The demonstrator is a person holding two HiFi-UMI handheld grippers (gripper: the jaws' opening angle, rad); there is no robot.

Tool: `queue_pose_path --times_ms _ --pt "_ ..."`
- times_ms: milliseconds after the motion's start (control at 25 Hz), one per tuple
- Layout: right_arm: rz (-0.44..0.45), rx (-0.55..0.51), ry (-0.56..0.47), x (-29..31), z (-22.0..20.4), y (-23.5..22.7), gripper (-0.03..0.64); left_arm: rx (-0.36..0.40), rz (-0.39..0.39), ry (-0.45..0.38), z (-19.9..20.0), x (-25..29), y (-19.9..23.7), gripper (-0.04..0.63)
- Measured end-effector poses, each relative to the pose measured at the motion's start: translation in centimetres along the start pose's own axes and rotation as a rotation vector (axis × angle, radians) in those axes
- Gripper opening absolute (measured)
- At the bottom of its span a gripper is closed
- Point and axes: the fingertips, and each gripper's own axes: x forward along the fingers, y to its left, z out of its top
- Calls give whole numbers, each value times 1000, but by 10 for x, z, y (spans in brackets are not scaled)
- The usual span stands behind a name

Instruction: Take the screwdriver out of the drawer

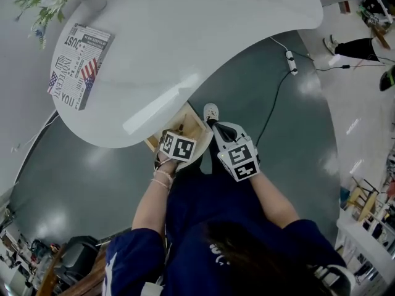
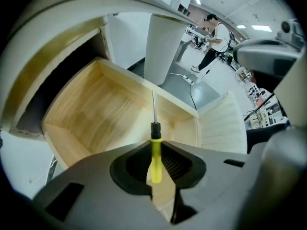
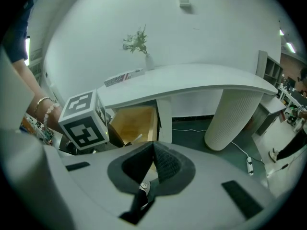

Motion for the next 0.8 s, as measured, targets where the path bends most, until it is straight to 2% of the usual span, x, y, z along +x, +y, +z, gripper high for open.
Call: queue_pose_path --times_ms 200,360,560,720,800 --pt "-5 5 -9 -9 -5 13 6 53 0 -90 4 -27 -7 66" --pt "-17 7 -26 -15 -6 22 6 49 -24 -160 3 -48 -12 66" --pt "-31 56 -66 -25 1 27 8 76 -5 -293 9 -81 -17 66" --pt "-31 149 -129 -34 13 28 8 36 1 -380 9 -108 -18 66" --pt "-28 155 -156 -39 19 28 8 0 4 -426 9 -120 -18 66"
